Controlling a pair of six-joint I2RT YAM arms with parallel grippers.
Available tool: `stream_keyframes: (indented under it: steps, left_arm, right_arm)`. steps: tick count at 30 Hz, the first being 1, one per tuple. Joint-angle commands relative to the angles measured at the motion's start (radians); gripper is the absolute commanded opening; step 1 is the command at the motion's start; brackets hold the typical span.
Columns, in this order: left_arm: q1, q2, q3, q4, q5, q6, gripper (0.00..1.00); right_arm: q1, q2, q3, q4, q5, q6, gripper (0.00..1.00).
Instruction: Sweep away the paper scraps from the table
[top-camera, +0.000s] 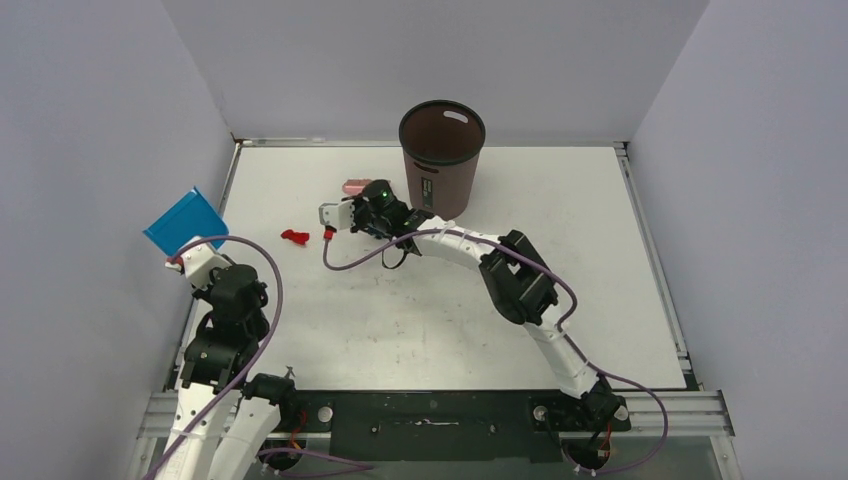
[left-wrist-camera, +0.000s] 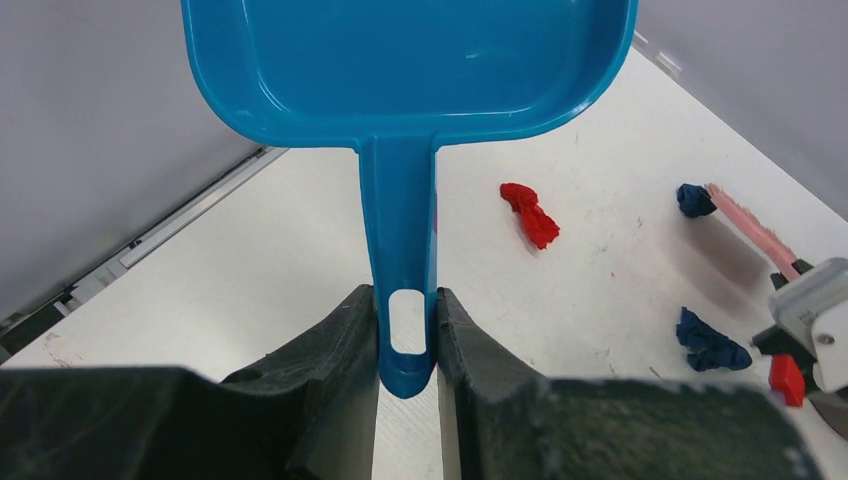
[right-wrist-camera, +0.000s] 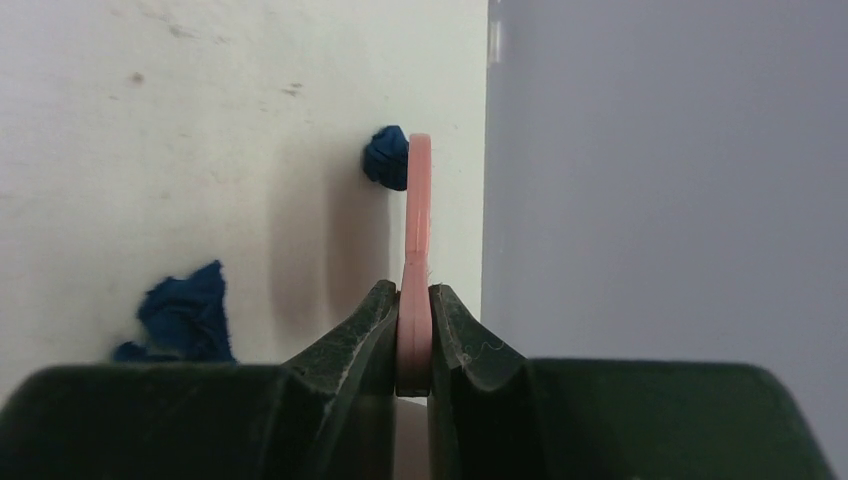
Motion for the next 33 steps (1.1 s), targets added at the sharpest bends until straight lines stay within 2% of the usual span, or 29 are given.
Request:
stream_keyframes:
  steps: [1,11,18,24,29,33]
  left_arm:
    - [0.008,0.006,-0.002,0.071,0.033,-0.002,0.0]
    - [0.011,0.01,-0.012,0.097,0.061,0.024,0.0]
    - [0.01,0.02,-0.02,0.117,0.079,0.055,0.0]
    - [0.01,0.028,-0.026,0.129,0.099,0.07,0.0]
    - [0.01,0.04,-0.026,0.133,0.122,0.074,0.0]
    - [0.01,0.042,-0.031,0.145,0.144,0.083,0.0]
  right_arm:
    - [-0.053,0.059,0.108,0.201,-0.058,-0.079,0.05]
    - [-0.072,0.177,0.21,0.16,-0.177,-0.116,0.05]
    - [-0.064,0.164,0.216,0.026,-0.238,-0.082,0.05]
    - [-0.041,0.015,0.08,-0.149,-0.229,-0.08,0.05]
    - [0.004,-0.181,-0.14,-0.345,-0.188,-0.077,0.05]
    - [0.03,-0.32,-0.255,-0.493,-0.21,0.01,0.05]
